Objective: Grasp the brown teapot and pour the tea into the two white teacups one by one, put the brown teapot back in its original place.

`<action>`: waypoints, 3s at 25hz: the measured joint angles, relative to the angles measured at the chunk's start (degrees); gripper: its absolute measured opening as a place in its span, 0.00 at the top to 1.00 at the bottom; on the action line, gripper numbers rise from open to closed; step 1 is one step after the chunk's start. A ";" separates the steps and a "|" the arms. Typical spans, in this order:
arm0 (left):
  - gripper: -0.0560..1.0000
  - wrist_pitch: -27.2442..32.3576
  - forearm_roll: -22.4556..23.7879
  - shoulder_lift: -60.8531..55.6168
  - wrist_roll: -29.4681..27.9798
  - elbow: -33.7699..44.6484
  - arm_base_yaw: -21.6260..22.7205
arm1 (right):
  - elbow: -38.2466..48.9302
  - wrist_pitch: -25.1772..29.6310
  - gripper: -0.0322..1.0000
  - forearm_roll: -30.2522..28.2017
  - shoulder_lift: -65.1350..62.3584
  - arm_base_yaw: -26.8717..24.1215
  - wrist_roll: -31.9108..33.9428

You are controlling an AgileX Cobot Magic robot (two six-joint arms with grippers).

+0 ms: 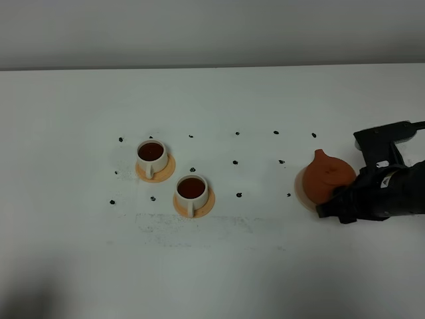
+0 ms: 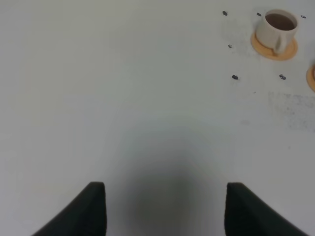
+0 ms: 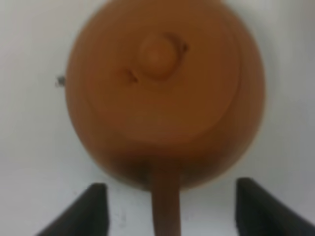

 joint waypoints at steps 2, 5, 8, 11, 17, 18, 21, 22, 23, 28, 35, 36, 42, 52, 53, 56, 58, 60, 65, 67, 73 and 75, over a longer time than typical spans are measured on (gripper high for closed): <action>0.47 0.00 0.00 0.00 0.00 0.00 0.00 | 0.00 0.34 0.40 0.12 -3.34 0.00 0.00; 0.47 0.00 0.00 0.00 -0.11 0.00 0.00 | 0.00 0.88 0.40 0.19 -9.83 0.00 0.06; 0.47 0.00 0.00 0.00 -0.11 0.00 0.00 | 0.00 0.88 0.42 0.19 -14.58 0.00 0.06; 0.47 0.00 0.00 0.00 -0.11 0.00 0.00 | 0.00 0.76 0.45 0.19 -16.16 0.00 0.02; 0.47 0.00 0.00 0.00 -0.05 0.00 0.00 | 0.00 0.52 0.53 0.24 -16.30 0.00 0.02; 0.47 0.00 0.00 0.00 -0.05 0.00 0.00 | 0.00 0.52 0.54 0.24 -16.69 0.00 0.02; 0.47 0.00 0.00 0.00 -0.05 0.00 0.00 | 0.05 3.24 0.58 0.30 -21.29 0.00 0.02; 0.47 0.00 0.00 0.00 -0.05 0.00 0.00 | 0.05 4.79 0.59 0.44 -23.76 0.00 0.02; 0.47 0.00 0.00 0.00 -0.05 0.00 0.00 | 0.05 7.35 0.61 0.44 -27.27 0.00 0.02; 0.47 0.00 0.00 0.00 -0.05 0.00 0.00 | 0.05 28.17 0.68 -4.82 -48.49 -0.06 0.08; 0.47 0.00 0.00 0.00 -0.05 0.00 0.00 | 0.05 51.61 0.77 -5.99 -71.22 -6.89 3.65; 0.47 0.00 0.00 0.00 -0.05 0.00 0.00 | 0.05 53.23 0.77 -5.42 -72.98 -8.43 3.32; 0.47 0.00 0.00 0.00 0.00 0.00 0.00 | 5.19 54.32 0.78 -2.03 -82.13 -15.36 -0.06; 0.47 0.00 0.00 0.00 0.00 0.00 0.00 | 8.75 52.38 0.78 -3.96 -87.11 -15.97 -1.34; 0.47 0.00 0.00 0.00 0.00 0.00 0.00 | 8.75 52.38 0.78 -3.96 -87.11 -15.97 -1.34; 0.47 0.00 0.00 0.00 0.00 0.00 0.00 | 8.75 52.38 0.78 -3.96 -87.11 -15.97 -1.46; 0.47 0.00 0.00 0.00 0.00 0.00 0.00 | 8.75 52.38 0.78 -3.96 -87.11 -15.97 -1.46; 0.47 0.00 0.00 0.00 0.00 0.00 0.00 | 8.75 52.33 0.78 -3.96 -87.72 -15.97 -1.53; 0.47 0.00 0.00 0.00 0.00 0.00 0.00 | 8.77 52.25 0.78 -3.83 -92.58 -15.97 -1.53; 0.47 0.00 0.00 0.00 0.00 0.00 -0.20 | 8.77 52.25 0.78 -3.59 -92.84 -15.97 -1.53; 0.47 0.00 0.00 0.00 0.00 0.00 -4.13 | 8.82 52.25 0.79 -3.47 -92.85 -15.97 -1.53; 0.47 0.00 0.00 0.00 0.00 0.00 -4.74 | 8.84 52.19 0.79 -3.45 -92.85 -15.97 -1.53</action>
